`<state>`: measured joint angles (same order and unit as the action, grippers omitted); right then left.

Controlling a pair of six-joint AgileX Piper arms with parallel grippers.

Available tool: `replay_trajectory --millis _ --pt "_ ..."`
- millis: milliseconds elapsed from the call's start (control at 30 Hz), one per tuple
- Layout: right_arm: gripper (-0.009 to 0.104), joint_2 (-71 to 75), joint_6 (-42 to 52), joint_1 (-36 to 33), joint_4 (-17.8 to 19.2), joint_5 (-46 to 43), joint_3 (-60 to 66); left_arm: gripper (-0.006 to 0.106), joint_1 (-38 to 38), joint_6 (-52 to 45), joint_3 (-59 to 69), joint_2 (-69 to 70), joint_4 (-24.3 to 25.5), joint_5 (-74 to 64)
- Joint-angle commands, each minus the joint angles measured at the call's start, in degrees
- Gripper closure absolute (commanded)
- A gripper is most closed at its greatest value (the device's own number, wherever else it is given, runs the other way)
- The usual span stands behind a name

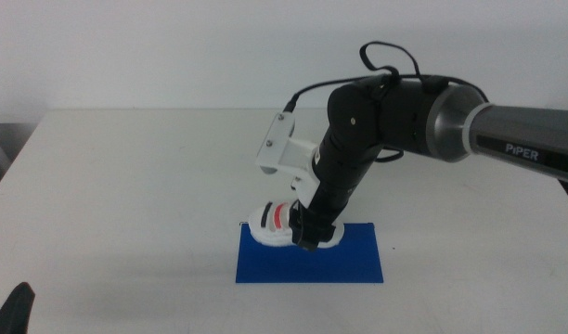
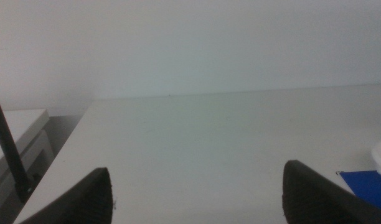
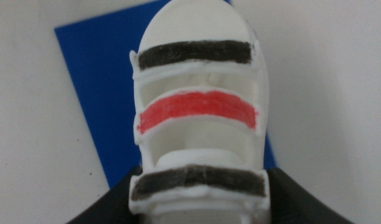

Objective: Use one arm to grab the shoe from the table and place it on the mat.

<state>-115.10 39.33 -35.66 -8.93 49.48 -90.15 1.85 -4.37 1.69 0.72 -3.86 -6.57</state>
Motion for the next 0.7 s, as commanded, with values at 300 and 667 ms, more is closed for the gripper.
replay_trajectory --millis 300,667 --pt "0.098 0.4 0.8 0.6 -0.4 0.2 -1.0 0.007 0.2 0.3 0.4 0.8 -0.5 4.7" --pt "0.082 -1.1 0.8 0.6 -0.3 0.6 -1.0 0.007 0.2 0.3 0.4 0.8 -0.5 4.7"
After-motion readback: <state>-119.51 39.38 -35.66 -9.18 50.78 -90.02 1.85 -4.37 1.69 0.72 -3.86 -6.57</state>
